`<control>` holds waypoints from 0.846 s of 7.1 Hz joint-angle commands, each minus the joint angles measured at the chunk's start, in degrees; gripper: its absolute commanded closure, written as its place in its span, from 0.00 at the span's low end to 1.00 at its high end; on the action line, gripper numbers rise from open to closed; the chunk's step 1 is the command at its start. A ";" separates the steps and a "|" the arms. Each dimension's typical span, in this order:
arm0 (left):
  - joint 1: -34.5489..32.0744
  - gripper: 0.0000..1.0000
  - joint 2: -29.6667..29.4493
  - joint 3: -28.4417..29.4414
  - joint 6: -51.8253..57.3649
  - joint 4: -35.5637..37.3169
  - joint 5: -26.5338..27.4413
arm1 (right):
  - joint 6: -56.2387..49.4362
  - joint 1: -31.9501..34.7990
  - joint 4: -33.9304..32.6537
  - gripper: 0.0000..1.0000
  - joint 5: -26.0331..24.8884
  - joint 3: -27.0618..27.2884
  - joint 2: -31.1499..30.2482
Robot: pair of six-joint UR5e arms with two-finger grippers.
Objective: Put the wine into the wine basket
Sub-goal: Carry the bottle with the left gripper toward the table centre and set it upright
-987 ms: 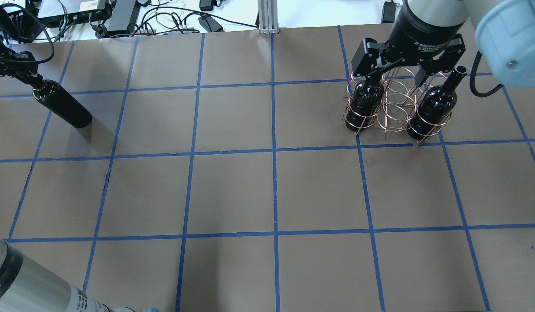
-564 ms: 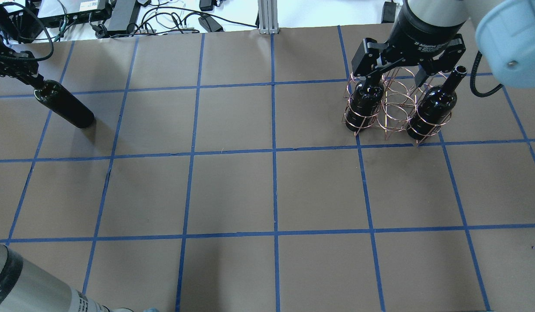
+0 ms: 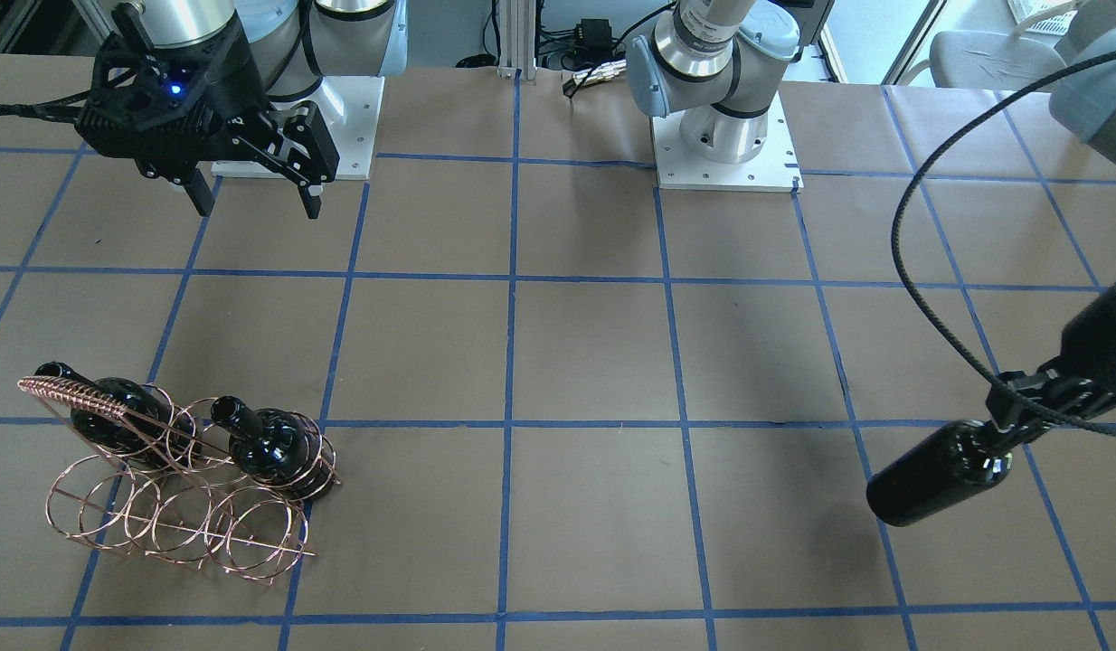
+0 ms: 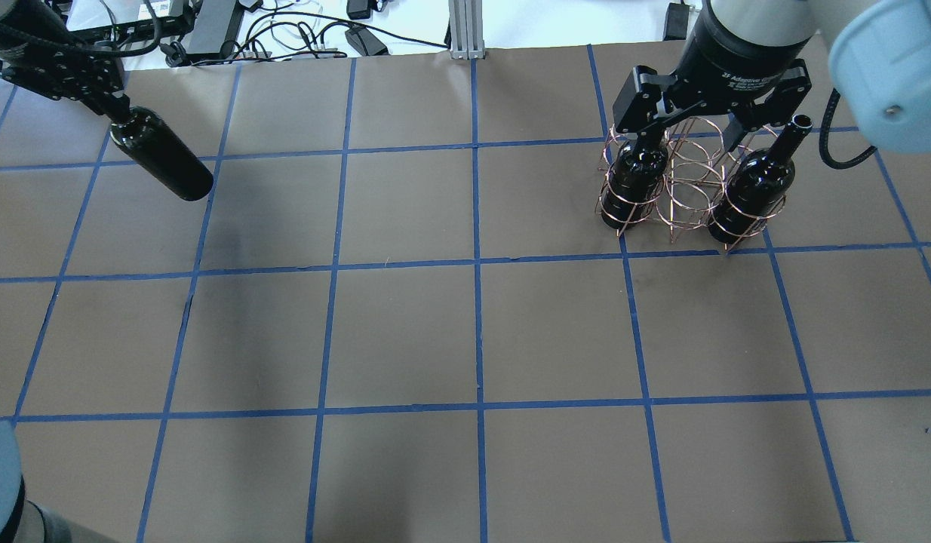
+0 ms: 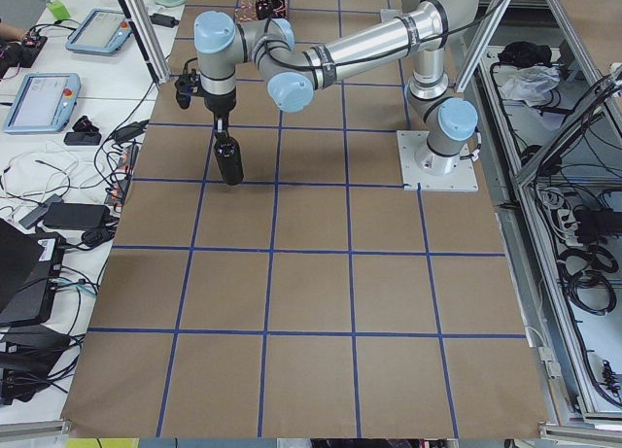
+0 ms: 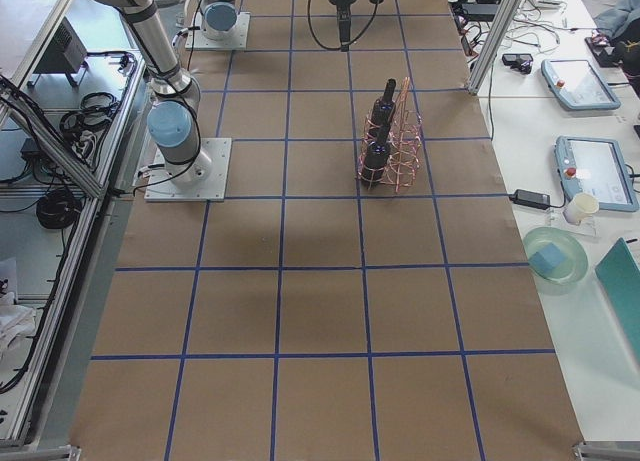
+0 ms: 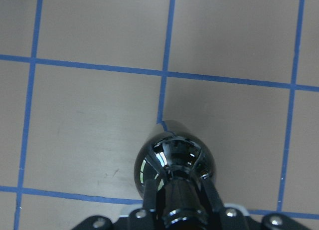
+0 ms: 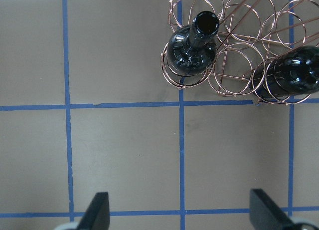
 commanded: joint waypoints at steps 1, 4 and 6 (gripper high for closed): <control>-8.58 1.00 4.95 -6.34 -13.73 -0.41 -0.37 | 0.00 0.00 0.00 0.00 0.00 0.00 0.00; -20.36 1.00 8.84 -13.20 -28.86 0.20 -0.20 | -0.09 0.00 0.00 0.00 0.00 0.00 0.00; -25.21 1.00 9.46 -16.99 -33.90 0.12 -0.20 | -0.09 0.00 0.00 0.00 0.00 0.00 0.00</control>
